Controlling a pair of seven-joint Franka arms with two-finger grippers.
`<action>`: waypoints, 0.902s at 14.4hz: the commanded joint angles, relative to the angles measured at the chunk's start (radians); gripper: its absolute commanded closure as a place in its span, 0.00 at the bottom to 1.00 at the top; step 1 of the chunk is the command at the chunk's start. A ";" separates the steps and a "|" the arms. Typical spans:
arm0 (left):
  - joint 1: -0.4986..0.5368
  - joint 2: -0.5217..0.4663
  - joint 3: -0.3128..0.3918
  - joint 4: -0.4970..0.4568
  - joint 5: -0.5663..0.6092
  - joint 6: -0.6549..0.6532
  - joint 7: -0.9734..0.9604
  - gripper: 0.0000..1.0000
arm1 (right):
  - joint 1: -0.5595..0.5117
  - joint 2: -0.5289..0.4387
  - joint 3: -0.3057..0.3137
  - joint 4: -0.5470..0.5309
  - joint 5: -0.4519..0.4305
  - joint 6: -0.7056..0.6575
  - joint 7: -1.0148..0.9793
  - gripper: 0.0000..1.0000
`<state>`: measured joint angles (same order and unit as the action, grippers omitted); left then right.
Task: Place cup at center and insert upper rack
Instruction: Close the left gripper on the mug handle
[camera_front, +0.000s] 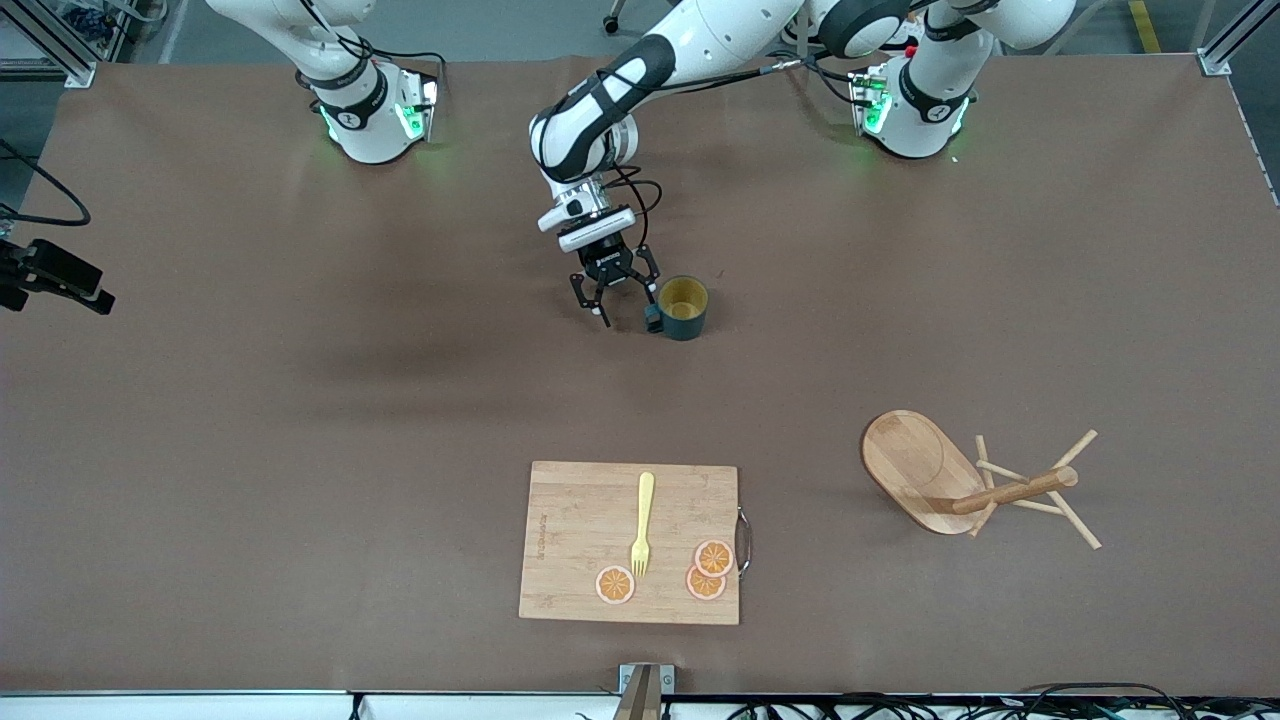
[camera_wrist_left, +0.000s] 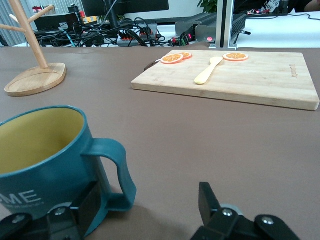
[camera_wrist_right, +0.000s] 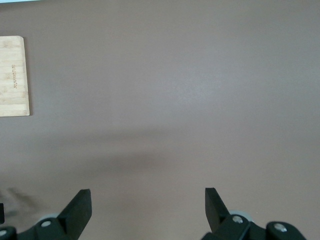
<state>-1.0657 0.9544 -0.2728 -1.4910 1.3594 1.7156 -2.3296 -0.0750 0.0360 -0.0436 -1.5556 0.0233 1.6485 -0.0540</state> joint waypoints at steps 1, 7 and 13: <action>-0.005 0.032 0.006 0.054 -0.008 -0.016 0.050 0.13 | -0.002 -0.022 0.002 -0.017 -0.014 0.007 -0.010 0.00; -0.005 0.044 0.020 0.069 -0.003 -0.004 0.084 0.13 | 0.000 -0.021 0.002 -0.017 -0.014 0.007 -0.010 0.00; -0.005 0.058 0.021 0.104 0.000 0.004 0.099 0.14 | 0.000 -0.019 0.002 -0.017 -0.014 0.007 -0.010 0.00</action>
<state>-1.0655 0.9767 -0.2552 -1.4498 1.3594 1.7225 -2.2613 -0.0749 0.0360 -0.0436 -1.5556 0.0232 1.6488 -0.0540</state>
